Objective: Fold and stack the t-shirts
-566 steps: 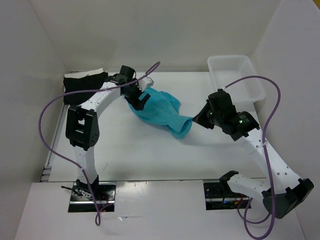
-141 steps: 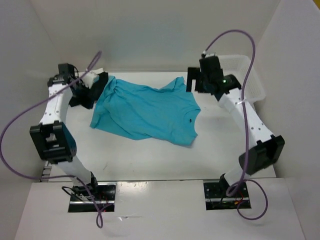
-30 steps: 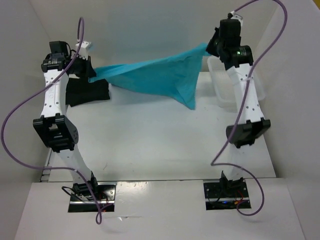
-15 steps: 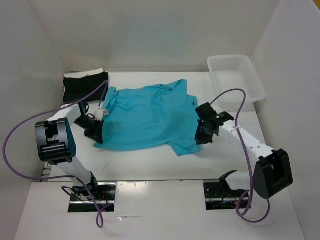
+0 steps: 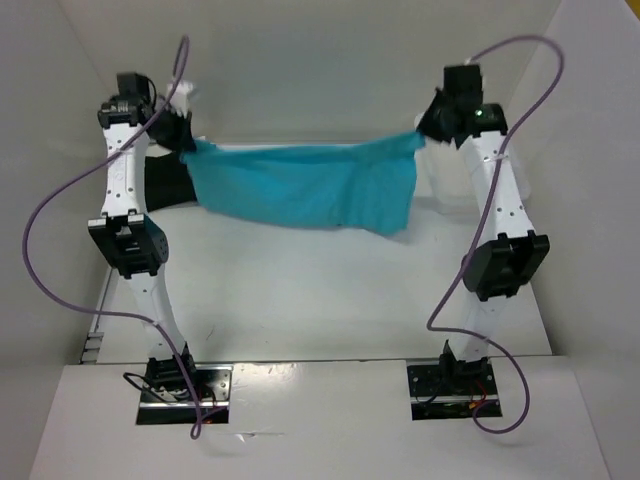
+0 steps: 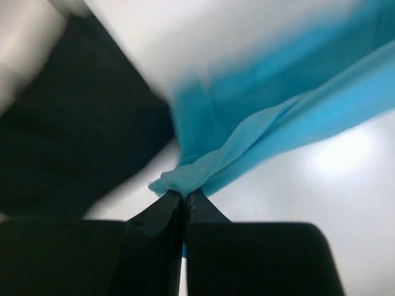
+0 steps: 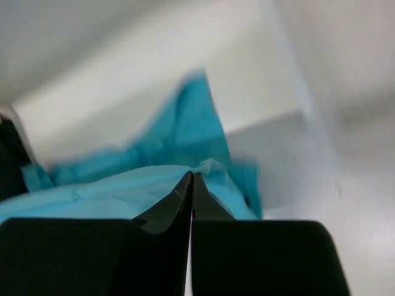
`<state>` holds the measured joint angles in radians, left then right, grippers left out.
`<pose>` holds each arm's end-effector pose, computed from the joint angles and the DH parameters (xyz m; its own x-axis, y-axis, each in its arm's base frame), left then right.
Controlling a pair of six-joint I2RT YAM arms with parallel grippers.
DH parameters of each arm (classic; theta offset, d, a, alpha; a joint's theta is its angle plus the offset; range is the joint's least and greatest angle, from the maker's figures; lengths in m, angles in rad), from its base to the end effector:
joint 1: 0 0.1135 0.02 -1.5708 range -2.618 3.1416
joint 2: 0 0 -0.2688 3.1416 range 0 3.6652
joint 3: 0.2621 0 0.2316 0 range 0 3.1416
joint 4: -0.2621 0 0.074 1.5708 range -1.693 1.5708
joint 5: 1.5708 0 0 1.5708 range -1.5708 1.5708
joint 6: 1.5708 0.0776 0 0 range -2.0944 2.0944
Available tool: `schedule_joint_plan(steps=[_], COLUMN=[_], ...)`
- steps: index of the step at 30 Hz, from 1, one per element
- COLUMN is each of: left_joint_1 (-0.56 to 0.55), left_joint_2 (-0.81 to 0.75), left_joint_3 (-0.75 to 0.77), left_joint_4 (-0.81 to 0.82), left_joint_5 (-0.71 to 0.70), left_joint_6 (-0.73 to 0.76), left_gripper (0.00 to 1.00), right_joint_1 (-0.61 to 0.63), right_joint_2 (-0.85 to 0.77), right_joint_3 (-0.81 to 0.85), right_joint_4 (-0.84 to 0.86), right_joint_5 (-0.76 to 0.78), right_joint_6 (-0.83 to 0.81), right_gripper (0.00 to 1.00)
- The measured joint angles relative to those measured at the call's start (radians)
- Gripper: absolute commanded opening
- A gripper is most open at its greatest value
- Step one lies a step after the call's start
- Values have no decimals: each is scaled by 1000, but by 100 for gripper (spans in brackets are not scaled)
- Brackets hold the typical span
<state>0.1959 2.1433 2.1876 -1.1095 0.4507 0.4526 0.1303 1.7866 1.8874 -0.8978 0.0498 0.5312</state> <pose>0.4540 0.0556 0.2834 -0.7579 0.2509 -0.6022 0.4038 0.9054 -0.1309 0.3971 0.0481 0.3499 -0.6597 0.4238 -0.6206 0.2771 0.9048 0.3233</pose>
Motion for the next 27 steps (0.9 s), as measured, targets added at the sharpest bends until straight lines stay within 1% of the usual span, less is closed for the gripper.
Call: schedule_joint_plan(steps=[1, 2, 3, 4, 5, 6, 9, 10, 12, 13, 15, 18, 19, 22, 24, 26, 27], left_joint_1=[-10, -22, -31, -37, -45, -53, -60, -60, -58, -58, -57, -55, -55, -60, -66, -70, -73], left_joint_2=[36, 51, 44, 14, -26, -65, -127, -130, -121, -114, -93, -93, -101, -142, -169, -194, -205], left_joint_3=[188, 329, 414, 456, 472, 475, 462, 449, 401, 356, 240, -21, -134, -420, -568, -668, -708], left_joint_4=[10, 39, 73, 95, 108, 109, 94, 84, 62, 51, 37, 47, 70, 104, 120, 124, 130], left_joint_5=[12, 17, 25, 42, 67, 95, 154, 166, 180, 184, 187, 177, 168, 105, 55, 14, -5], left_joint_6=[-26, -44, -63, -70, -76, -85, -87, -83, -71, -64, -57, -37, -34, -24, -6, 9, 19], left_gripper=[0, 0, 0, 0, 0, 0, 0, 0, 0, 0, 0, 0, 0, 0, 0, 0, 2], right_joint_1=[-15, -20, -20, -16, -11, -5, 11, 12, 19, 21, 32, 49, 56, 83, 98, 108, 109], right_joint_2=[60, 108, 144, 150, 133, 100, -32, -69, -156, -195, -290, -389, -415, -488, -546, -606, -627], right_joint_3=[177, 352, 512, 600, 660, 684, 639, 603, 472, 382, 137, -219, -330, -589, -714, -810, -847], right_joint_4=[-16, -36, -49, -41, -47, -53, -71, -76, -72, -67, -29, 2, -7, -3, -4, 6, 14], right_joint_5=[33, 69, 96, 117, 142, 164, 215, 226, 241, 248, 243, 205, 192, 145, 110, 81, 67], right_joint_6=[-19, -33, -44, -55, -63, -72, -93, -97, -101, -101, -91, -47, -26, 34, 75, 110, 125], right_gripper=[0, 0, 0, 0, 0, 0, 0, 0, 0, 0, 0, 0, 0, 0, 0, 0, 0])
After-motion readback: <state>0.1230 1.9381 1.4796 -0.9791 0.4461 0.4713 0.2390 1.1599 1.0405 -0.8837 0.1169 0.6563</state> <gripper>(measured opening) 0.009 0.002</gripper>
